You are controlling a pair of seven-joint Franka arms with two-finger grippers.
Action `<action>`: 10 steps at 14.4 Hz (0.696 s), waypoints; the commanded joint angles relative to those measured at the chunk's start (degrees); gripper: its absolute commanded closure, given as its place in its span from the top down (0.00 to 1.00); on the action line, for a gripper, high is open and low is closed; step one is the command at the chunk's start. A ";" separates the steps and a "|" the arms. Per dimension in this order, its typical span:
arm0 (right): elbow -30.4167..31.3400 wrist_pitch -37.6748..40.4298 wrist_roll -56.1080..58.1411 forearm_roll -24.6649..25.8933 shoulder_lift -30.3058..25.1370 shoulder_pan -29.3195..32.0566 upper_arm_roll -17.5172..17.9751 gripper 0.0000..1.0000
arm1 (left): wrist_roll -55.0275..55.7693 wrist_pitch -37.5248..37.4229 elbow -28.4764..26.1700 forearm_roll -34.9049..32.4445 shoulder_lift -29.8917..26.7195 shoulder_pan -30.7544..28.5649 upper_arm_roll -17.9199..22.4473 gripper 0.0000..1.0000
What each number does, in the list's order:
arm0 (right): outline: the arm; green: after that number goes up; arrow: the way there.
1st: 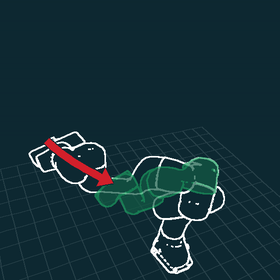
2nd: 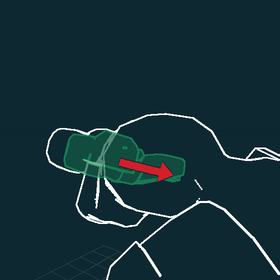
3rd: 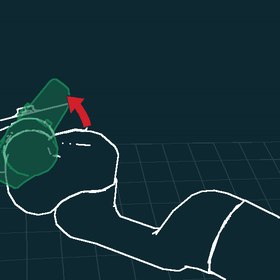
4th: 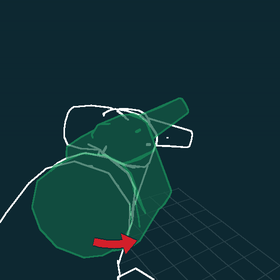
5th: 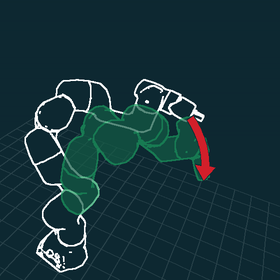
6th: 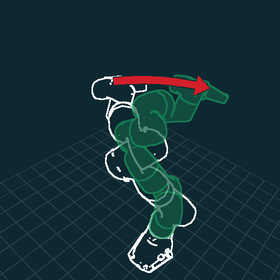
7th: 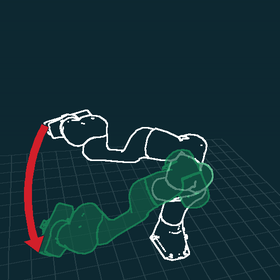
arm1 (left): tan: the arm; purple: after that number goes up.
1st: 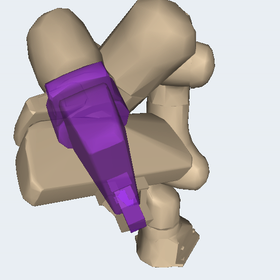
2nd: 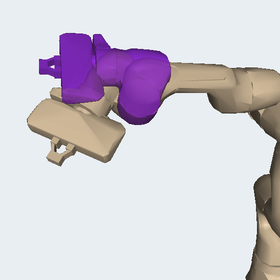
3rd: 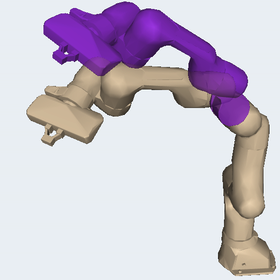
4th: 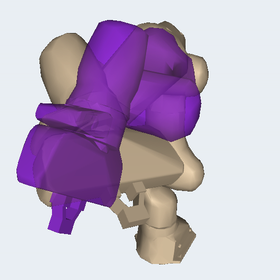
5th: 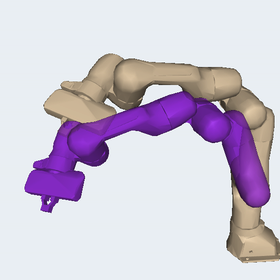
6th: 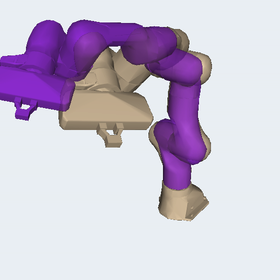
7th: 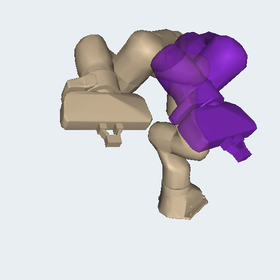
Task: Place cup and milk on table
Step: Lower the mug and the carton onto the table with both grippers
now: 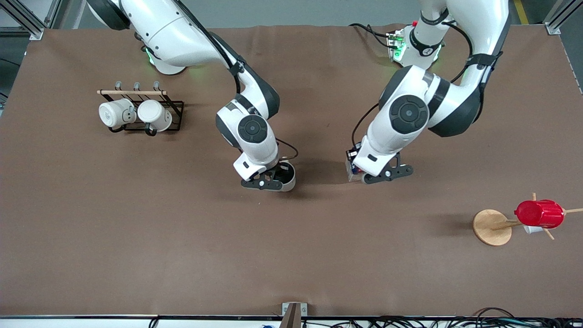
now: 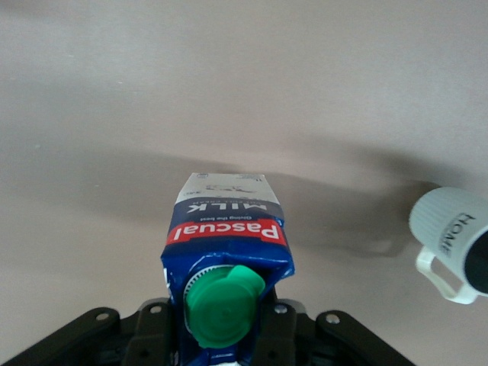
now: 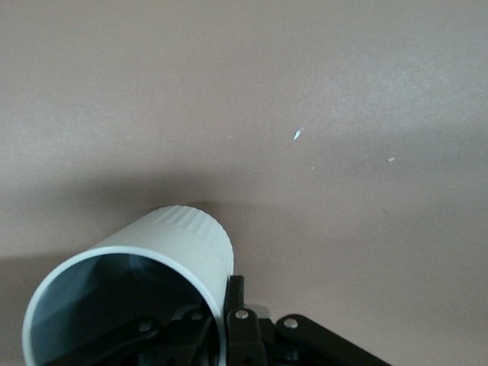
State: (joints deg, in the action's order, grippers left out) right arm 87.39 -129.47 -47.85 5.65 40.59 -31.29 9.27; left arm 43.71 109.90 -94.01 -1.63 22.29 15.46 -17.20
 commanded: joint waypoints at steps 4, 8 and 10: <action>-0.99 0.80 -1.37 1.12 -0.06 0.26 -0.12 0.95 | 4.54 3.12 3.74 1.72 3.98 3.87 -0.03 0.35; -0.99 8.15 -1.28 0.94 -7.42 3.86 -0.12 1.00 | 7.52 6.64 6.89 2.07 7.40 6.51 -0.03 0.35; -0.82 13.26 -0.67 1.03 -13.66 7.80 -0.21 1.00 | 10.77 6.73 11.02 1.90 10.74 8.35 0.06 0.35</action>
State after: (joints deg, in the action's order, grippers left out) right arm 84.02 -121.09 -48.12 5.70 35.20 -28.01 8.25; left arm 51.66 116.97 -88.85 -0.29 28.80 21.79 -17.31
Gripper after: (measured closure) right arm 0.000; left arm 0.648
